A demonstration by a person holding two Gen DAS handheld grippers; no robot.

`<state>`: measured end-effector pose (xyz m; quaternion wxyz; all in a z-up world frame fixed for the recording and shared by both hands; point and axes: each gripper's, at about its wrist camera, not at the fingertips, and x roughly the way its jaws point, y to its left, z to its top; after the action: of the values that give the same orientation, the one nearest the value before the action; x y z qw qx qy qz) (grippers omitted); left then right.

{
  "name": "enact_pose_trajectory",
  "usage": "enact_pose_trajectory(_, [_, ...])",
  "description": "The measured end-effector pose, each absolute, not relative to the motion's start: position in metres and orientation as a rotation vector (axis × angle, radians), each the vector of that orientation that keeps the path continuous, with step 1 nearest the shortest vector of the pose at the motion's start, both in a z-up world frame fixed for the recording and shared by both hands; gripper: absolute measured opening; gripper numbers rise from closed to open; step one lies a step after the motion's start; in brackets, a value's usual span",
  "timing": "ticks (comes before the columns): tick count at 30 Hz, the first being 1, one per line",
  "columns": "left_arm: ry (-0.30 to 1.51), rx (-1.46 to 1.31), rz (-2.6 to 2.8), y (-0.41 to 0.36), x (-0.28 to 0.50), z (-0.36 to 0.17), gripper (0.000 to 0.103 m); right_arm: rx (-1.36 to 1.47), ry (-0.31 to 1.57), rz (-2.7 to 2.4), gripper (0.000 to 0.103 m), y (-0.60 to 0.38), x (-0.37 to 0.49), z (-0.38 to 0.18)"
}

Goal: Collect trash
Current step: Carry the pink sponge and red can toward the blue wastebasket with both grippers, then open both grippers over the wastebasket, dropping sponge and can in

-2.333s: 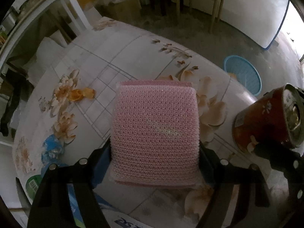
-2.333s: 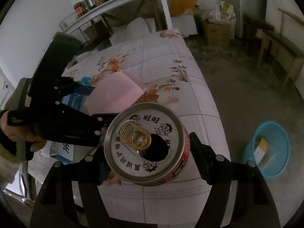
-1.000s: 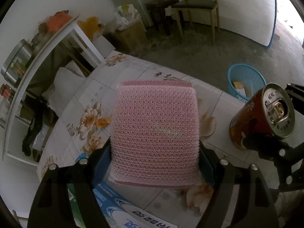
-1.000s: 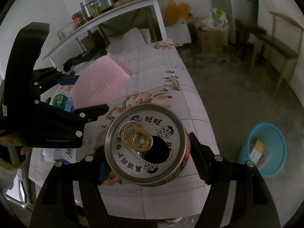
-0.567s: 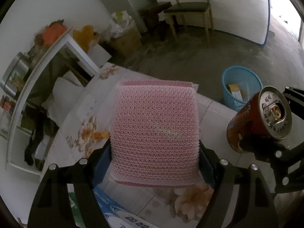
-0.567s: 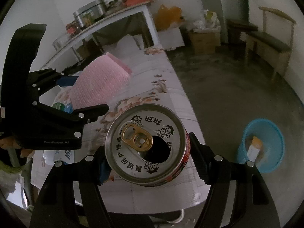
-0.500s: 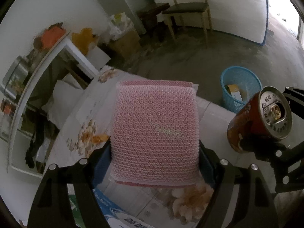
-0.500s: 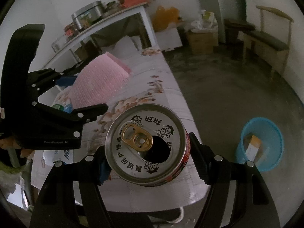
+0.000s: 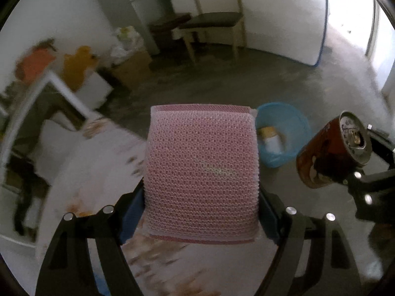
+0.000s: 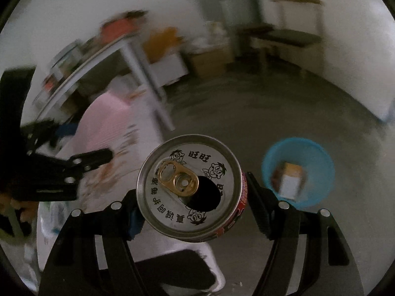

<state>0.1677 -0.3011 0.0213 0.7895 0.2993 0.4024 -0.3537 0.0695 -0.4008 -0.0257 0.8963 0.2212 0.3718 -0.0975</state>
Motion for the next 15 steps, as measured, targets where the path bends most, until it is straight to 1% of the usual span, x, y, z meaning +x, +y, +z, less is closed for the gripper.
enact_pose_trajectory(7, [1.029, 0.486, -0.94, -0.38, 0.179, 0.008, 0.078, 0.674, 0.822, -0.432, 0.067, -0.495, 0.034, -0.055])
enact_pose_trajectory(13, [1.148, 0.42, -1.042, -0.457, 0.183, -0.01, 0.08, 0.743, 0.824, -0.498, 0.068, -0.541, 0.041, -0.077])
enact_pose_trajectory(14, [1.164, 0.414, -1.06, -0.472, 0.186, -0.013, 0.081, 0.743, 0.816, -0.501, 0.069, -0.545, 0.046, -0.079])
enact_pose_trajectory(15, [1.175, 0.413, -1.068, -0.483, 0.187, -0.014, 0.086, 0.739, 0.805, -0.502, 0.069, -0.554, 0.055, -0.084])
